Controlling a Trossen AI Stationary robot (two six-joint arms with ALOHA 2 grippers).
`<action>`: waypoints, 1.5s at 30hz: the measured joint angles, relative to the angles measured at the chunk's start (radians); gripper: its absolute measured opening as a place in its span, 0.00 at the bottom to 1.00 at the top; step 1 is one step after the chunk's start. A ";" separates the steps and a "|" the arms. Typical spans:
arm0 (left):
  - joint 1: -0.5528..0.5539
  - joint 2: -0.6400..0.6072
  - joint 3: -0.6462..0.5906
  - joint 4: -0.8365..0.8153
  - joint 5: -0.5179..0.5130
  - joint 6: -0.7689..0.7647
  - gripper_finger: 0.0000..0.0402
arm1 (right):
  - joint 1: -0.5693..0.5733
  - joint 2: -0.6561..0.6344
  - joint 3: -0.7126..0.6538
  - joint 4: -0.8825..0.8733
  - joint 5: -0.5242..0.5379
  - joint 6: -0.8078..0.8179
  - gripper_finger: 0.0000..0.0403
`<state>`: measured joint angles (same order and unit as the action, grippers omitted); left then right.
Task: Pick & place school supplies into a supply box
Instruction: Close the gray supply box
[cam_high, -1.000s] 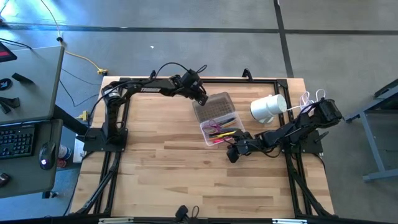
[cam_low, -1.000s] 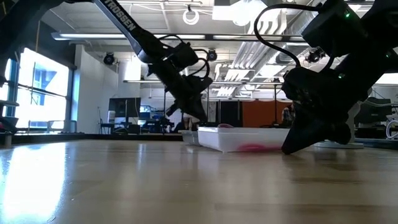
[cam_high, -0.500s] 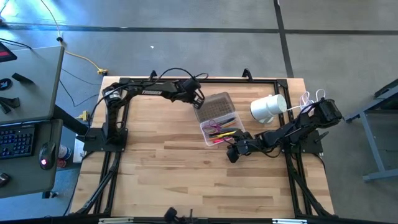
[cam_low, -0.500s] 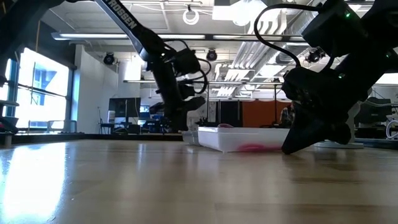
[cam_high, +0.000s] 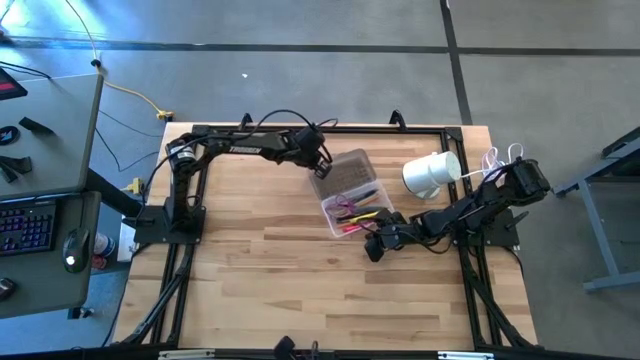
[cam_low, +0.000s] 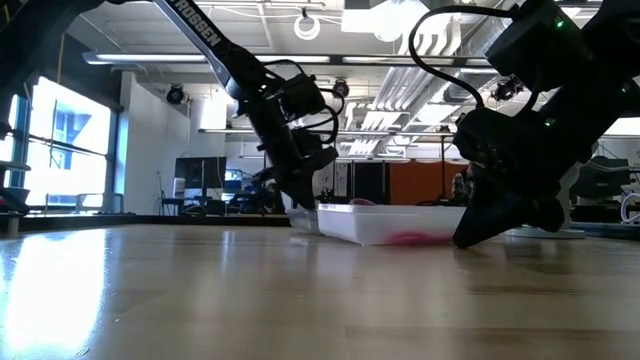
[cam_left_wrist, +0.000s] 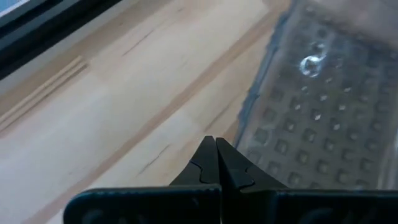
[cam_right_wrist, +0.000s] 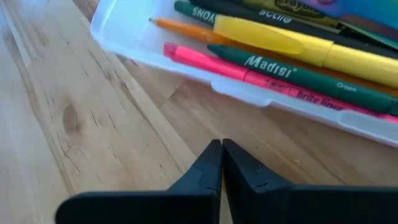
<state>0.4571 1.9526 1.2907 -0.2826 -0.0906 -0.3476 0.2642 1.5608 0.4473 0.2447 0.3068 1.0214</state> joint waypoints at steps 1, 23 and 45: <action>-0.001 0.000 0.000 0.003 0.002 0.001 0.03 | 0.000 0.000 0.000 0.000 0.000 0.000 0.00; -0.136 -0.104 0.001 -0.012 0.052 0.054 0.03 | 0.001 -0.001 0.000 -0.021 0.024 0.011 0.00; -0.411 -0.190 -0.001 0.107 0.069 0.026 0.05 | 0.006 0.000 0.000 -0.016 0.018 0.010 0.00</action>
<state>0.0463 1.7621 1.2900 -0.1758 -0.0219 -0.3212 0.2703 1.5604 0.4476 0.2287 0.3253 1.0310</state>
